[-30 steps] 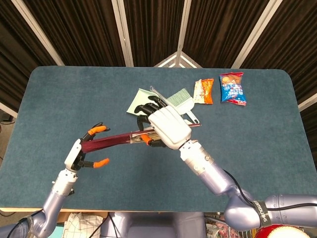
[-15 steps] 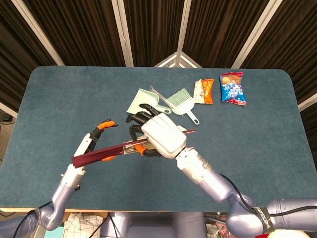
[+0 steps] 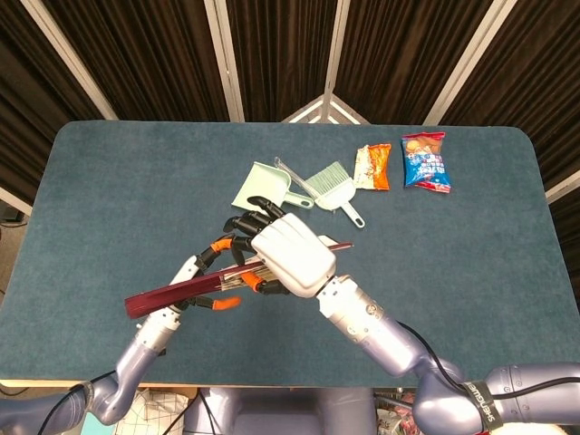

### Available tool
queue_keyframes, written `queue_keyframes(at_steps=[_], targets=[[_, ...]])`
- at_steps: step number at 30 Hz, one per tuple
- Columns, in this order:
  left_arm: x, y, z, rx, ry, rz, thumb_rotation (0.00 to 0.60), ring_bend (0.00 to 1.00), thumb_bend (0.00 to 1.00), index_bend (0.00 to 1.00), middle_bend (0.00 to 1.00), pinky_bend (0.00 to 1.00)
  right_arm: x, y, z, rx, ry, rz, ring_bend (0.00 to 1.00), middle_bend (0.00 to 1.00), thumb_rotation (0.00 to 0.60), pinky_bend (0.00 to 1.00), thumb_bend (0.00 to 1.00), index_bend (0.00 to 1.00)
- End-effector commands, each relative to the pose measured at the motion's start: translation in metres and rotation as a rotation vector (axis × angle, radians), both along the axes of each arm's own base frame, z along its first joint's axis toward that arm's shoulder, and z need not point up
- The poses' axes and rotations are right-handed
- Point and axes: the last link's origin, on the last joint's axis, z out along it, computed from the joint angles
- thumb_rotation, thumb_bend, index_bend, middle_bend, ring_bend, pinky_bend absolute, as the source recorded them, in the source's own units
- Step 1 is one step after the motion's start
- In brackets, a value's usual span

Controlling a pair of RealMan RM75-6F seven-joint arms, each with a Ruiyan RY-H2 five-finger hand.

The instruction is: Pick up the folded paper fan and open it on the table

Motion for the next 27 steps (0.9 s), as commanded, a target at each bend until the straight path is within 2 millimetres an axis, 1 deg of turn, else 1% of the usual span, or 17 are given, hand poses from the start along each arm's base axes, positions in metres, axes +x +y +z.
queue_keyframes(at_steps=[1,5,8,10,12,15,21,27], targets=[[0.006,0.0,-0.002,-0.003,-0.022,0.002,0.6,0.0,0.11,0.26,0.2,0.0,-0.001,0.0,0.0,0.0,0.002,-0.001,0.28,0.31,0.6,0.14,0.46,0.88],[0.013,0.0,-0.004,0.003,-0.041,-0.001,0.6,0.0,0.13,0.29,0.21,0.0,-0.003,0.0,0.001,-0.001,0.003,-0.005,0.28,0.31,0.6,0.14,0.46,0.88],[0.017,0.0,-0.006,0.011,-0.042,-0.008,0.6,0.0,0.2,0.35,0.24,0.0,-0.004,-0.001,0.001,-0.002,0.005,-0.009,0.28,0.31,0.6,0.14,0.46,0.88],[0.02,0.0,-0.007,0.011,-0.046,-0.006,0.6,0.0,0.28,0.41,0.26,0.03,-0.005,-0.001,0.001,0.001,0.006,-0.01,0.28,0.31,0.6,0.14,0.46,0.88],[0.022,0.001,-0.009,0.01,-0.039,-0.006,0.6,0.0,0.31,0.44,0.28,0.05,-0.006,0.0,0.001,0.004,0.008,-0.007,0.28,0.31,0.6,0.14,0.46,0.88],[0.028,0.001,-0.013,0.016,-0.029,-0.01,0.6,0.0,0.36,0.5,0.29,0.05,-0.006,0.002,0.002,0.003,0.014,0.002,0.28,0.31,0.6,0.14,0.46,0.88],[0.031,0.001,-0.016,0.023,-0.026,-0.004,0.6,0.0,0.42,0.53,0.32,0.05,-0.009,0.002,0.007,-0.005,0.011,-0.004,0.28,0.31,0.6,0.14,0.46,0.88],[0.031,0.002,-0.013,0.046,-0.038,0.01,0.6,0.0,0.43,0.54,0.33,0.05,-0.014,0.0,0.01,-0.012,0.014,-0.017,0.28,0.31,0.6,0.14,0.46,0.88]])
